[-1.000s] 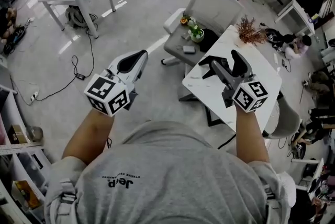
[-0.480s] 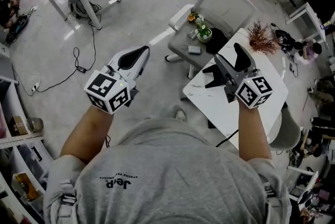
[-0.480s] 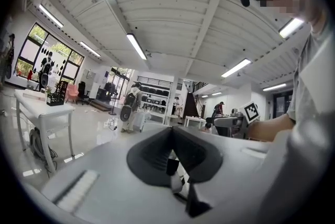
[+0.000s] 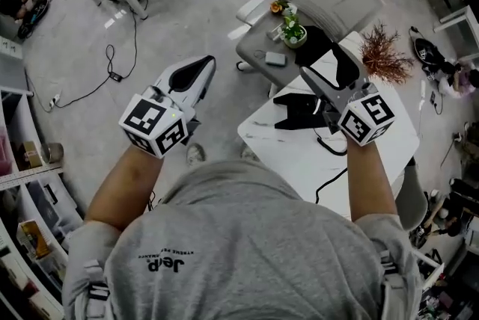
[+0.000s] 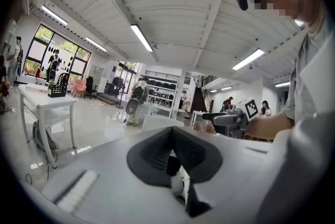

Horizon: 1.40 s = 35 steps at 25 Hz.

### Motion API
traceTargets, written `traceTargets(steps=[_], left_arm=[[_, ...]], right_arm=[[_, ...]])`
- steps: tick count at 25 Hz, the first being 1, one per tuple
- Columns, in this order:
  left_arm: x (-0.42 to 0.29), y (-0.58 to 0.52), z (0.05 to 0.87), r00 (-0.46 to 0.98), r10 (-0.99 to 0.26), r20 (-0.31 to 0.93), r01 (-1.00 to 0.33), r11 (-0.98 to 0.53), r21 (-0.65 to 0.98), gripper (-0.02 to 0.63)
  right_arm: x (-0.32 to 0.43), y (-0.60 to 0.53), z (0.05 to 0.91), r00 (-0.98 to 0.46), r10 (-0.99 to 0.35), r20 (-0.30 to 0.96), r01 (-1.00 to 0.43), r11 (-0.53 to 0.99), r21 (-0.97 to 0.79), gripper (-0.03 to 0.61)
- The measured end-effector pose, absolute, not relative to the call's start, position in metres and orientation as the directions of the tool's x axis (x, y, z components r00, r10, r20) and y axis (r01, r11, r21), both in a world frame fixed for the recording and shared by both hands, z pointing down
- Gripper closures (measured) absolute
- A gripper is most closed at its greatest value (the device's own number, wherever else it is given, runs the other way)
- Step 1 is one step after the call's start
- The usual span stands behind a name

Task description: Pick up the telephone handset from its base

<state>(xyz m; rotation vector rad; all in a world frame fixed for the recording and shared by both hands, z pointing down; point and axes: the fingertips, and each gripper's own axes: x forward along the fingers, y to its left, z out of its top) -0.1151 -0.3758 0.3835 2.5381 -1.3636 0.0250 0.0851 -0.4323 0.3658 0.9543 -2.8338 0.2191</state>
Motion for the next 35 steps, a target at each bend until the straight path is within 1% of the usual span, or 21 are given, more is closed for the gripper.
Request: traceTargets(steps=[7, 10, 14, 18, 23, 28, 33, 34, 35], left_arm=[[-0.062, -0.404, 0.435, 0.671, -0.716, 0.193, -0.741, -0.636, 0.215, 0.555], [-0.03, -0.408, 0.455, 0.72, -0.661, 0.211, -0.694, -0.685, 0.221, 0.557], [0.008, -0.41, 0.473, 0.763, -0.605, 0.227, -0.646, -0.728, 0.232, 0.556], [0.036, -0.413, 0.493, 0.785, -0.567, 0.249, -0.617, -0.753, 0.229, 0.555], [0.066, -0.413, 0.511, 0.804, -0.531, 0.267, -0.588, -0.776, 0.228, 0.557], [0.087, -0.406, 0.531, 0.817, -0.502, 0.285, -0.568, -0.786, 0.243, 0.556], [0.095, -0.4, 0.542, 0.82, -0.489, 0.297, -0.562, -0.785, 0.259, 0.557], [0.096, -0.399, 0.543, 0.819, -0.49, 0.299, -0.564, -0.783, 0.262, 0.556], [0.096, -0.398, 0.545, 0.818, -0.491, 0.301, -0.566, -0.781, 0.264, 0.557]], right_arm=[[0.108, -0.413, 0.416, -0.812, -0.517, 0.272, -0.538, 0.843, -0.003, 0.189], [0.127, -0.388, 0.45, -0.803, -0.478, 0.356, -0.505, 0.863, 0.021, 0.189], [0.153, -0.362, 0.5, -0.773, -0.419, 0.477, -0.452, 0.891, 0.05, 0.189], [0.173, -0.347, 0.552, -0.744, -0.388, 0.544, -0.408, 0.908, 0.09, 0.189], [0.195, -0.327, 0.614, -0.666, -0.351, 0.658, -0.334, 0.929, 0.157, 0.189], [0.198, -0.321, 0.649, -0.621, -0.349, 0.702, -0.256, 0.937, 0.239, 0.192], [0.197, -0.316, 0.671, -0.599, -0.353, 0.719, -0.202, 0.935, 0.291, 0.193], [0.197, -0.316, 0.674, -0.594, -0.359, 0.72, -0.195, 0.932, 0.305, 0.196], [0.198, -0.316, 0.677, -0.586, -0.371, 0.721, -0.188, 0.927, 0.324, 0.215]])
